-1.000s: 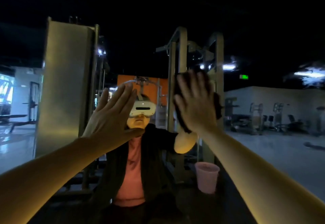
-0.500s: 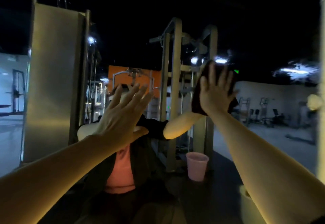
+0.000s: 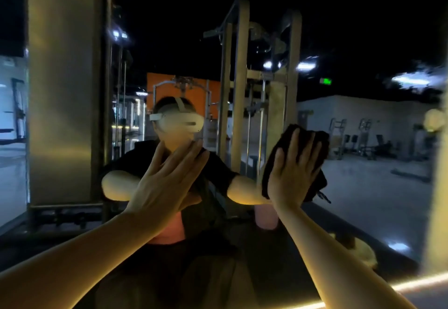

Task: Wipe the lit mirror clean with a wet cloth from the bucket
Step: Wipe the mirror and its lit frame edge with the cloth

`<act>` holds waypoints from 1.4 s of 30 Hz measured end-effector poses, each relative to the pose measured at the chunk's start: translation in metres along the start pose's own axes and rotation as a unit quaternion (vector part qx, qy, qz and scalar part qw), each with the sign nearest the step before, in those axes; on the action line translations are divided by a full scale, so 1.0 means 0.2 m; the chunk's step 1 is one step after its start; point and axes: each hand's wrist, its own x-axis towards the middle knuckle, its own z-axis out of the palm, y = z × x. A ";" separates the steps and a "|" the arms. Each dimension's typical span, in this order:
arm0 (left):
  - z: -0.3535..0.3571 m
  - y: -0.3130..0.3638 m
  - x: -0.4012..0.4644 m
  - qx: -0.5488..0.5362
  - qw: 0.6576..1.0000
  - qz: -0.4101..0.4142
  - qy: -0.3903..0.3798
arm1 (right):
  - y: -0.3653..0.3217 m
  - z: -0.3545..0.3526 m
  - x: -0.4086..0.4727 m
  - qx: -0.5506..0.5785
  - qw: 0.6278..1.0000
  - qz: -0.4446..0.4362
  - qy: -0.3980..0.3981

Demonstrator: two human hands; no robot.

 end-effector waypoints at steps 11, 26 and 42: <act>0.02 0.13 -0.20 -0.018 0.999 -0.038 -0.031 | 0.04 0.00 -0.36 -0.005 0.996 -0.055 -0.072; 0.20 0.45 -0.64 -0.067 0.989 -0.119 -0.062 | -0.02 0.04 -1.10 0.030 0.989 0.099 -0.102; 0.33 0.61 -0.99 -0.144 0.974 -0.149 -0.089 | 0.15 0.06 -1.45 0.032 0.981 0.181 -0.069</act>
